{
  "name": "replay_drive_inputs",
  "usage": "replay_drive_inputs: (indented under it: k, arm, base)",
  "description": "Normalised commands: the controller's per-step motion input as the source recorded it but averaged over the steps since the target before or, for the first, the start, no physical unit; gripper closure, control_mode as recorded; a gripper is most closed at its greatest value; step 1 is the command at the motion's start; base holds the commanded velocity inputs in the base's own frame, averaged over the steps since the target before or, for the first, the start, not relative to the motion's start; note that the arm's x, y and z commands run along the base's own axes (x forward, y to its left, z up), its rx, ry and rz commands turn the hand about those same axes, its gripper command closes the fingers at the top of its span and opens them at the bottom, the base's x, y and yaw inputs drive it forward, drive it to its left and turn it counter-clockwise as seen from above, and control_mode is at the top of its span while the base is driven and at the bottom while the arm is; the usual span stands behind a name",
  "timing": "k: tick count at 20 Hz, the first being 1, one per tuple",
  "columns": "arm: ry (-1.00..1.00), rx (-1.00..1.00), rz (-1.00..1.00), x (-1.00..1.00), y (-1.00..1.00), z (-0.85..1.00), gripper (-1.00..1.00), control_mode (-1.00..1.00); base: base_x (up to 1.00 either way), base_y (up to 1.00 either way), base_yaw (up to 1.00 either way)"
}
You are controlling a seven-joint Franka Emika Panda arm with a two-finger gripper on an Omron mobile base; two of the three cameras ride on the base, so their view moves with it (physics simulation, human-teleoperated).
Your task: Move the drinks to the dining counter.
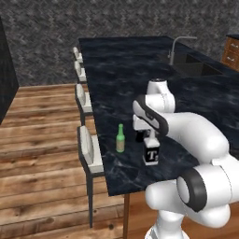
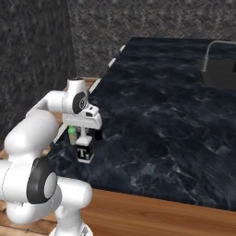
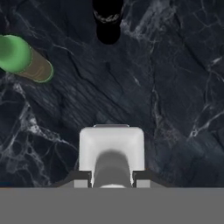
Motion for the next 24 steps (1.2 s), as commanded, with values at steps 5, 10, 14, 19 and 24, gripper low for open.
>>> replay_drive_inputs:
  k: [5, 10, 14, 19, 24]
  arm:
    - [0.03, 0.00, 0.00, 0.04, 0.06, -0.23, 1.00, -1.00]
    - [0.04, 0.00, 0.00, 0.02, 0.05, -0.23, 1.00, -1.00]
    - [0.05, 0.00, 0.00, 0.00, 0.02, -0.16, 1.00, -1.00]
    - [0.05, 0.00, 0.00, 0.00, 0.01, -0.05, -1.00, -1.00]
    - [0.00, 0.00, 0.00, 0.00, 0.00, 0.00, -1.00, -1.00]
  base:
    - [0.00, 0.00, 0.00]
    - [0.00, 0.00, 0.00]
    - [0.00, 0.00, 0.00]
    - [0.00, 0.00, 0.00]
    - [0.00, 0.00, 0.00]
